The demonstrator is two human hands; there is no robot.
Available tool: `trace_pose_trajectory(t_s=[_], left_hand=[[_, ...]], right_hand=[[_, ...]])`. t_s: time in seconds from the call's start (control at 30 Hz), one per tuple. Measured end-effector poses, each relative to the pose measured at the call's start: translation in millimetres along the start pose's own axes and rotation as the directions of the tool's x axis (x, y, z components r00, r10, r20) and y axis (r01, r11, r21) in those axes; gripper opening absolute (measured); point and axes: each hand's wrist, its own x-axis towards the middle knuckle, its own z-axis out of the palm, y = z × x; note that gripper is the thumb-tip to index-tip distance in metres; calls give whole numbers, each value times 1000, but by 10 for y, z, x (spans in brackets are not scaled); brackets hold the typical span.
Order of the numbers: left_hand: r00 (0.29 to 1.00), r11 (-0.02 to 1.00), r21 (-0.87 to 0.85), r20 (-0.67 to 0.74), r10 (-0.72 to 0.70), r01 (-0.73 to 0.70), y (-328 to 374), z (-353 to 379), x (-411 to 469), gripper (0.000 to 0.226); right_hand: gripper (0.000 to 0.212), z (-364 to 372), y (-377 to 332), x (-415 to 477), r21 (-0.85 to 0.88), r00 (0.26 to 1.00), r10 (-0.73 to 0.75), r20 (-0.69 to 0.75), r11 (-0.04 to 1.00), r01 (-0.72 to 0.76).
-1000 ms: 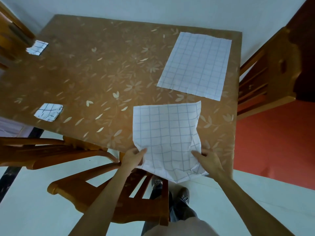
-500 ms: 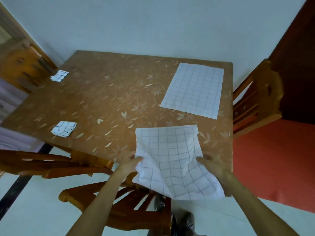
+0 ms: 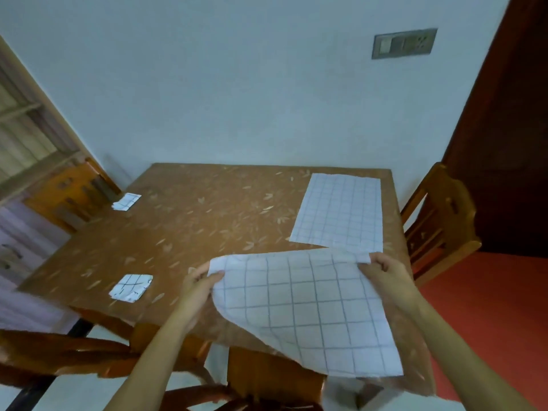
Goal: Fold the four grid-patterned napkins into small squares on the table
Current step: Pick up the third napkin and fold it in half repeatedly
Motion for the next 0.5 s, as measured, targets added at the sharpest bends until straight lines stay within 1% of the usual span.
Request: trace_pose_trajectory(t_s=[0.07, 0.1, 0.17, 0.2, 0.23, 0.27, 0.3, 0.37, 0.43, 0.47, 0.5], left_hand=[[997, 997, -41, 21, 71, -70, 216, -95, 33, 30], [994, 993, -58, 36, 104, -102, 311, -160, 44, 30], [986, 986, -91, 79, 144, -137, 479, -286, 47, 29], [986, 985, -116, 96, 137, -126, 537, -360, 55, 27], [984, 986, -127, 124, 126, -111, 587, -421, 57, 25], [984, 988, -129, 144, 103, -85, 626, -470, 64, 26], [982, 991, -113, 166, 87, -69, 643, -512, 92, 30], [982, 996, -49, 171, 79, -71, 654, -547, 121, 42], [979, 994, -14, 171, 111, -110, 623, -573, 153, 54], [975, 991, -15, 181, 131, -130, 601, -589, 171, 56], [970, 989, -20, 190, 149, -148, 586, -619, 185, 55]], right_hand=[[33, 50, -189, 2, 39, 998, -55, -19, 998, 55], [32, 77, -283, 10, 42, 996, -94, -15, 995, 94], [19, 116, -433, 20, 46, 985, -169, -22, 984, 170], [12, 142, -494, 15, 44, 982, -189, -17, 981, 190], [12, 174, -538, 10, 55, 984, -178, -1, 982, 178], [17, 216, -587, -5, 69, 986, -163, 49, 985, 159], [20, 274, -600, 3, 90, 986, -133, 103, 988, 124], [20, 409, -633, -6, 49, 981, -90, 171, 995, 83], [36, 557, -652, -16, 2, 984, -86, 157, 996, 87], [40, 623, -669, -24, -1, 986, -91, 139, 996, 92], [38, 679, -686, -23, 5, 985, -114, 128, 993, 114]])
